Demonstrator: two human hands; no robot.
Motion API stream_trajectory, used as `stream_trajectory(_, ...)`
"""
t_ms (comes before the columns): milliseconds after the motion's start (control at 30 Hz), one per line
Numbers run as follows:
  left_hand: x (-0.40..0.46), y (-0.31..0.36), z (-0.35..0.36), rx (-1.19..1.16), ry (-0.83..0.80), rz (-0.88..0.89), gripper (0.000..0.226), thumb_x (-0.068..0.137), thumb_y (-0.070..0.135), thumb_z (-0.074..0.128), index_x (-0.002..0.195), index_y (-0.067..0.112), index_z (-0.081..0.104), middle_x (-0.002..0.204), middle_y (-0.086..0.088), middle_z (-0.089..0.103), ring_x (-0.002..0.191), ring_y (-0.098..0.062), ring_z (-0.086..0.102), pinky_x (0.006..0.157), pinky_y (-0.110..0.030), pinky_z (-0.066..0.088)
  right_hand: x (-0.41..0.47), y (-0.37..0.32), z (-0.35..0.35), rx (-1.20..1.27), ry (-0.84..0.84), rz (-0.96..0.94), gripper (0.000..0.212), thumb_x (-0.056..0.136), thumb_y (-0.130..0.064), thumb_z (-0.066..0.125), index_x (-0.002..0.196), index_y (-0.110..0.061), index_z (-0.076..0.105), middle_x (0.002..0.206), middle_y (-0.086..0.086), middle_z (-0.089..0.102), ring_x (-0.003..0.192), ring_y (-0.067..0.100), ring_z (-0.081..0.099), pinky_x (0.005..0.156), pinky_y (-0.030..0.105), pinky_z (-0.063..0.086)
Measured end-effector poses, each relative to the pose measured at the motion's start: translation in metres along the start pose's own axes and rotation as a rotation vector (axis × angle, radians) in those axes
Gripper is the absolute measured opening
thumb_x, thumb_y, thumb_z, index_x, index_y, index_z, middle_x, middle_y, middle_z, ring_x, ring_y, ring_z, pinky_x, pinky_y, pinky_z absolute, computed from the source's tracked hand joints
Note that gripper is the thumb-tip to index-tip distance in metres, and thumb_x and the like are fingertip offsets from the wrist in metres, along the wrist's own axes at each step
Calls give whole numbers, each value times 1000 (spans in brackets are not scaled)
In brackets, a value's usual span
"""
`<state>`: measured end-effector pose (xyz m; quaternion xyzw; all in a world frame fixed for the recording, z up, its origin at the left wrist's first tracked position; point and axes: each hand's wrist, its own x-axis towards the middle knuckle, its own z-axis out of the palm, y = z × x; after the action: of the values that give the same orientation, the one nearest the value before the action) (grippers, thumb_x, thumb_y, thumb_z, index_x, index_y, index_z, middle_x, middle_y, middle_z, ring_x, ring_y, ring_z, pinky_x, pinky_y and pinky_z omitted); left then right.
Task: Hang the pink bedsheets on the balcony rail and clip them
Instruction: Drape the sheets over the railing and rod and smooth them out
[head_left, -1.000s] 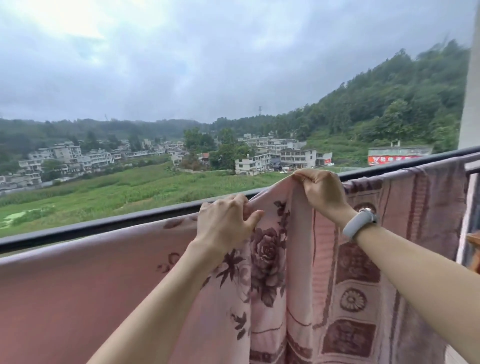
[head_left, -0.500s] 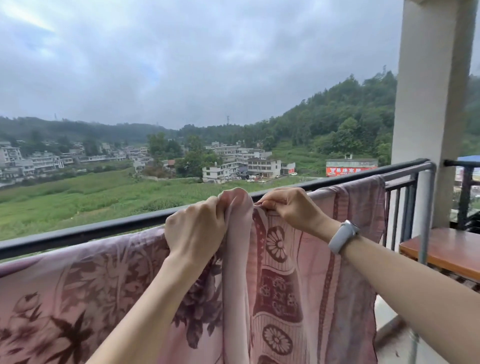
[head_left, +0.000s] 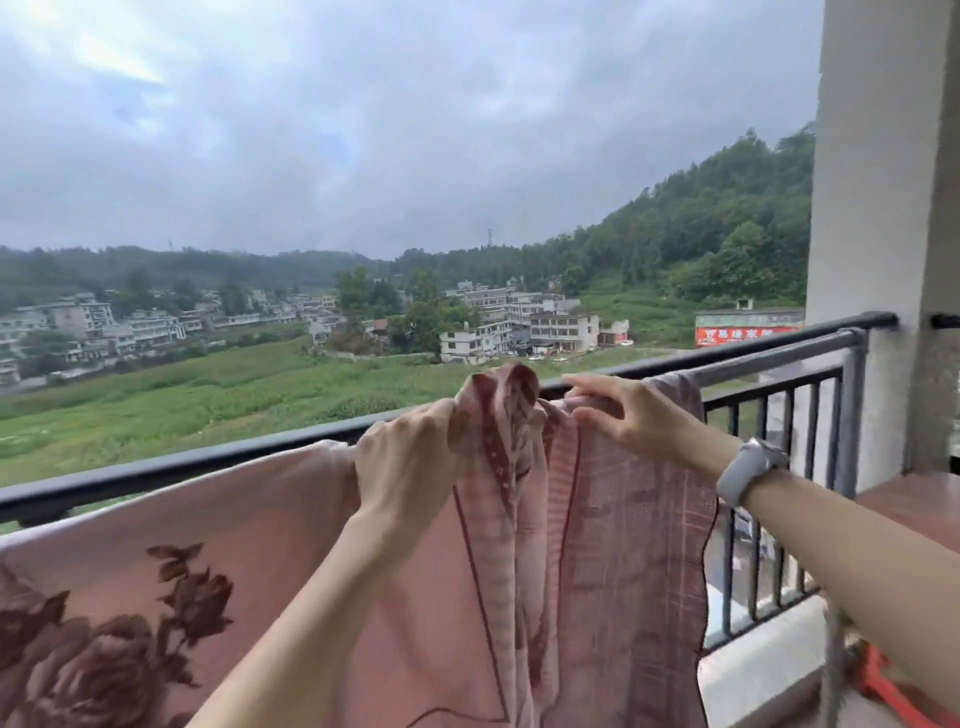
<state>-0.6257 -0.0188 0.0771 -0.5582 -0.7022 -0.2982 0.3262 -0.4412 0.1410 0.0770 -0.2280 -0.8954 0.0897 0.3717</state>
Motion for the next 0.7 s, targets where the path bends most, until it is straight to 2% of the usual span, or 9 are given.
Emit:
stream_trajectory(100, 7, 37, 17, -58, 75, -117, 36, 94, 39, 40, 82, 14, 62, 82, -14, 70, 79, -36, 63, 59, -33, 32, -3, 44, -13, -176, 129, -145, 21, 85, -8, 59, 104, -13, 66, 102, 4, 70, 94, 20, 64, 83, 32, 50)
stream_trajectory(167, 19, 62, 26, -75, 56, -148, 37, 95, 40, 38, 84, 14, 63, 84, -15, 70, 80, -36, 63, 59, -34, 34, 5, 58, -29, -187, 167, -124, 17, 87, -8, 53, 95, -11, 67, 90, 7, 71, 81, 25, 65, 66, 27, 45)
stream_trajectory(233, 37, 87, 32, -78, 59, -202, 33, 95, 37, 40, 88, 15, 64, 87, -16, 70, 82, -37, 63, 61, -35, 37, 17, 78, -50, -224, 198, -65, 19, 90, -7, 48, 96, -8, 66, 88, 10, 70, 78, 28, 64, 61, 24, 36)
stream_trajectory(300, 59, 104, 38, -105, 115, -279, 26, 95, 31, 41, 95, 17, 63, 94, -17, 69, 87, -37, 62, 69, -37, 42, 26, 108, -82, -220, 435, 76, 22, 89, -4, 45, 99, -8, 65, 92, 14, 70, 83, 32, 63, 62, 28, 37)
stream_trajectory(367, 80, 122, 47, -151, 110, -304, 24, 93, 25, 41, 110, 21, 57, 110, -14, 66, 98, -34, 59, 84, -41, 40, 27, 144, -114, -174, 657, 223, 28, 86, 1, 44, 104, -7, 64, 100, 20, 67, 92, 37, 61, 74, 37, 43)
stream_trajectory(400, 88, 133, 54, -141, 46, -276, 30, 92, 26, 42, 120, 23, 51, 121, -11, 60, 107, -32, 56, 93, -43, 37, 26, 164, -127, -173, 620, 268, 31, 86, 1, 43, 108, -8, 63, 106, 21, 66, 97, 38, 59, 79, 39, 44)
stream_trajectory(500, 98, 180, 86, -15, -110, -55, 50, 89, 45, 43, 135, 27, 35, 141, 0, 41, 128, -22, 37, 108, -46, 21, 11, 224, -141, -254, 106, 241, 35, 87, -8, 47, 120, -17, 59, 121, 13, 61, 112, 31, 55, 94, 41, 44)
stream_trajectory(633, 107, 244, 143, 13, -271, 51, 53, 89, 51, 41, 133, 23, 40, 132, -2, 52, 118, -22, 49, 96, -37, 35, -19, 281, -147, -314, 84, 215, 45, 87, -11, 49, 131, -19, 46, 134, 7, 50, 127, 24, 41, 105, 50, 30)
stream_trajectory(700, 114, 271, 168, 51, -216, 73, 40, 90, 48, 42, 121, 24, 50, 121, 1, 60, 109, -21, 55, 88, -33, 38, -30, 305, -150, -343, 26, 203, 47, 88, -10, 48, 133, -20, 42, 139, 1, 44, 132, 20, 33, 108, 51, 24)
